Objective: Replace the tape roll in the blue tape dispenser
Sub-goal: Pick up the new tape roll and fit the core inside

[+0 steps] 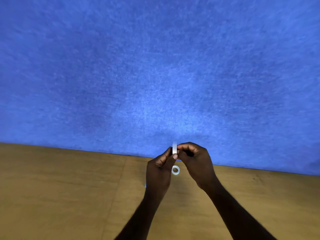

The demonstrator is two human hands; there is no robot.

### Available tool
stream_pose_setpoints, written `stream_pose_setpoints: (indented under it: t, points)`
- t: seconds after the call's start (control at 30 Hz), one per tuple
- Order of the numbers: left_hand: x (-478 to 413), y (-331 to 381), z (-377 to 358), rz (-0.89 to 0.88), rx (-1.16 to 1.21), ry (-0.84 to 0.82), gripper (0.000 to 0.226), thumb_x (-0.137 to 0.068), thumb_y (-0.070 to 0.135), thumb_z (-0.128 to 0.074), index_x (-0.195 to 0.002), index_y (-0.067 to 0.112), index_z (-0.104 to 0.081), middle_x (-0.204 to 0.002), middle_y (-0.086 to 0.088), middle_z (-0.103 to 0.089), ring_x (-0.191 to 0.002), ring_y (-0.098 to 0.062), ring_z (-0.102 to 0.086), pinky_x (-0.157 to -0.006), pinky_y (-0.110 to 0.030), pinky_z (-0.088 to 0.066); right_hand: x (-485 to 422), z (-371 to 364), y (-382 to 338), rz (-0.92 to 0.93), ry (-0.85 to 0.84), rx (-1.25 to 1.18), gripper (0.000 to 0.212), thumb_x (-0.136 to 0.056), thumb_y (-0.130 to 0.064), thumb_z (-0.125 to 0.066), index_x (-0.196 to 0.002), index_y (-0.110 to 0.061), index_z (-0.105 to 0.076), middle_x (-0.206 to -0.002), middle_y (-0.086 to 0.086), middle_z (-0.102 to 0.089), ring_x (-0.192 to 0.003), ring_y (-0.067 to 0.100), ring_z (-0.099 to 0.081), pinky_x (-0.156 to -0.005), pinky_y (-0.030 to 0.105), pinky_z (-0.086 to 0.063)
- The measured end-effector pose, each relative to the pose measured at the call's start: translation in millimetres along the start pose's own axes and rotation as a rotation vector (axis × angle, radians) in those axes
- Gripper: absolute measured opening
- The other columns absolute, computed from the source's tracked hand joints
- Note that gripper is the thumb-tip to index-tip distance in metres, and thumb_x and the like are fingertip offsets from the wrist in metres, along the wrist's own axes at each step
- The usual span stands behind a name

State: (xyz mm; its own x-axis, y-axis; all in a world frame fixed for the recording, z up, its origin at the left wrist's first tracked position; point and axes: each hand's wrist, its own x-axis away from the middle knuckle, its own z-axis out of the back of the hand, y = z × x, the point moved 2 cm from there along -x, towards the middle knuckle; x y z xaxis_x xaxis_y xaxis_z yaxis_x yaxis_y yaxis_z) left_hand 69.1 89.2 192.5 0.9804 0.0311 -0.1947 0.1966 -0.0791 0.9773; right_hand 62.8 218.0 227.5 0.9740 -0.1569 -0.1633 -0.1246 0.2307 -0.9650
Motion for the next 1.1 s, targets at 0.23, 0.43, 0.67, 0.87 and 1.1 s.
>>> stream_pose_setpoints:
  t: [0.23,0.43,0.67,0.87,1.1]
  points:
    - [-5.1,-11.3,28.1,-0.022,-0.042,0.031,0.039,-0.096,0.021,-0.062,-0.102,0.059,-0.069,-0.080,0.022,-0.075,-0.077,0.007,-0.067,-0.066,-0.011,-0.049,-6.7,-29.5,14.1,-0.002,-0.066,0.037,0.021,-0.085,-0.007,-0.068,-0.088,-0.026,-0.075,-0.085,-0.010,-0.077,-0.079,0.012,-0.072,-0.066,0.022,-0.053]
    - [-18.8,-38.7,55.6,-0.013,-0.114,-0.022,0.034,-0.098,0.018,-0.057,-0.104,0.048,-0.072,-0.087,0.016,-0.075,-0.083,0.006,-0.066,-0.074,-0.014,-0.048,-15.1,-53.9,35.1,-0.087,-0.217,0.054,0.018,-0.081,-0.020,-0.075,-0.096,-0.031,-0.074,-0.077,-0.016,-0.074,-0.052,-0.002,-0.057,-0.051,0.011,-0.040]
    - [-24.5,-81.1,68.6,0.038,-0.179,-0.068,0.030,-0.100,0.017,-0.056,-0.128,0.021,-0.066,-0.105,0.000,-0.076,-0.099,-0.011,-0.070,-0.083,-0.031,-0.055,-25.0,-75.9,81.4,-0.156,-0.173,0.055,0.017,-0.078,-0.017,-0.078,-0.093,-0.024,-0.073,-0.094,-0.004,-0.076,-0.087,0.017,-0.072,-0.078,0.038,-0.055]
    - [-27.9,-90.5,71.0,0.045,-0.209,-0.065,0.026,-0.097,0.018,-0.060,-0.121,0.022,-0.069,-0.097,0.000,-0.077,-0.094,-0.017,-0.071,-0.079,-0.031,-0.054,-36.4,-83.1,105.5,-0.223,-0.161,-0.004,0.031,-0.078,-0.007,-0.076,-0.100,-0.026,-0.065,-0.101,-0.002,-0.075,-0.097,0.016,-0.071,-0.079,0.027,-0.056]
    - [-41.4,-129.4,92.1,0.108,-0.265,-0.049,0.051,-0.093,0.002,-0.060,-0.141,0.017,-0.050,-0.137,0.012,-0.053,-0.125,0.003,-0.052,-0.092,-0.001,-0.039,-45.6,-79.1,134.0,-0.252,-0.208,-0.055,0.039,-0.085,0.002,-0.069,-0.118,-0.017,-0.064,-0.096,-0.015,-0.077,-0.092,0.002,-0.071,-0.075,0.017,-0.053]
